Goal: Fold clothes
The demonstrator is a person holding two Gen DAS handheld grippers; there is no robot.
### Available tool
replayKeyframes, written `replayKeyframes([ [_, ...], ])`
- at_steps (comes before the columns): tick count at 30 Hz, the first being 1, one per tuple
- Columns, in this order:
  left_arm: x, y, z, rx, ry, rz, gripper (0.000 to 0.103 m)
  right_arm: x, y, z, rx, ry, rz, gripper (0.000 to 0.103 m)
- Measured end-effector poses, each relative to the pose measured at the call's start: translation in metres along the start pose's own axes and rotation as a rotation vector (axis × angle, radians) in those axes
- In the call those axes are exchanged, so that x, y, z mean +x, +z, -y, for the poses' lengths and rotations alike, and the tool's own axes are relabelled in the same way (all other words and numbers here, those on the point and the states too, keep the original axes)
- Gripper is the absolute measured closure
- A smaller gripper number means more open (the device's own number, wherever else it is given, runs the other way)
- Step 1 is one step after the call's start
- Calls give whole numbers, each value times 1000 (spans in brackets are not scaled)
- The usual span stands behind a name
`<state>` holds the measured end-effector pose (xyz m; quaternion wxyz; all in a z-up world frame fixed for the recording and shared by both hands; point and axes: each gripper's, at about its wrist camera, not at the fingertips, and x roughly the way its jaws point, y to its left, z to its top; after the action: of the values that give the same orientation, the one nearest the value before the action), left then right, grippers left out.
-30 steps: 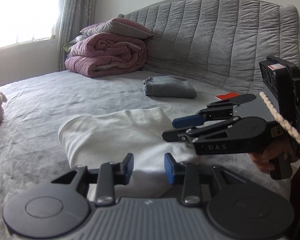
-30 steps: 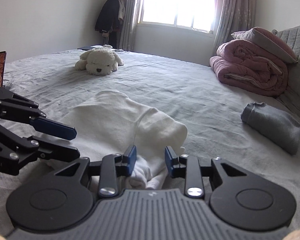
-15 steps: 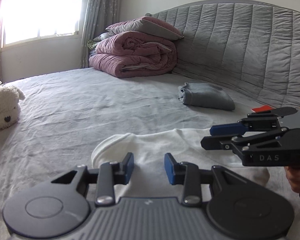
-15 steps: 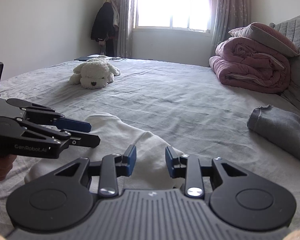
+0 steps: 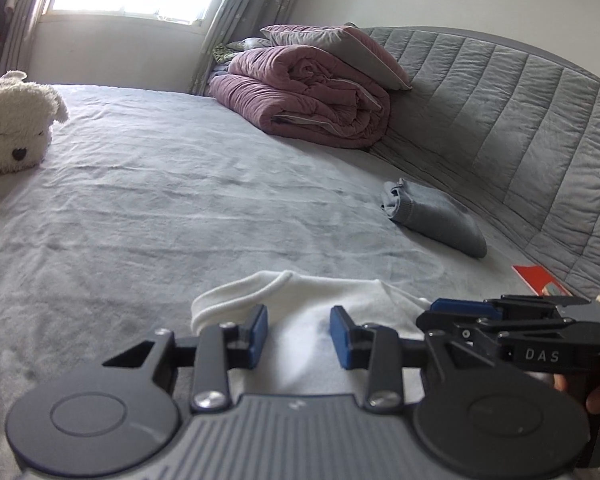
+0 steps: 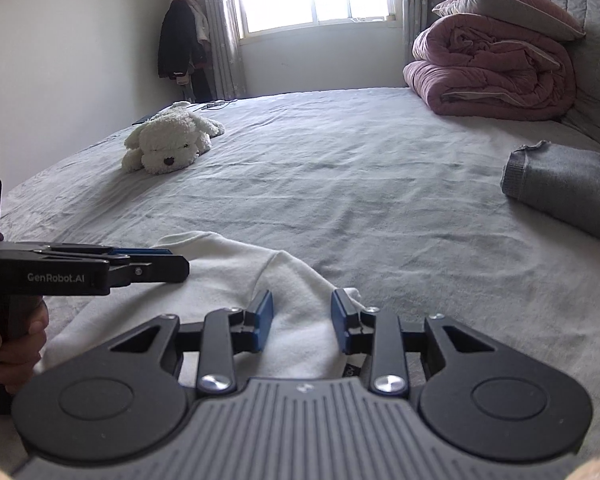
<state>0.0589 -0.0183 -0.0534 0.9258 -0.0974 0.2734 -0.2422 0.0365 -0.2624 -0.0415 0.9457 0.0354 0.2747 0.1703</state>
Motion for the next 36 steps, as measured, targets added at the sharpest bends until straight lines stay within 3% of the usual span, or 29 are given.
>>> replayKeyframes([
  [6,-24,9,2,3,20,-14,61,-14,8,2,65,31,27,56],
  [11,-45,7,22,120,14,-13,60,-32,9,-10,19,60,54,50],
  [18,-53,-20,58,301,-15,-75,60,-48,-5,-33,-133,107,40,50],
  [24,-61,-42,71,370,14,-63,60,-44,-25,-29,-250,38,-16,50],
  [29,-75,-48,76,408,23,-71,59,-48,-23,-10,-177,67,-37,48],
  [36,-92,-50,79,409,89,-129,55,-55,-15,-21,-217,51,-73,46],
])
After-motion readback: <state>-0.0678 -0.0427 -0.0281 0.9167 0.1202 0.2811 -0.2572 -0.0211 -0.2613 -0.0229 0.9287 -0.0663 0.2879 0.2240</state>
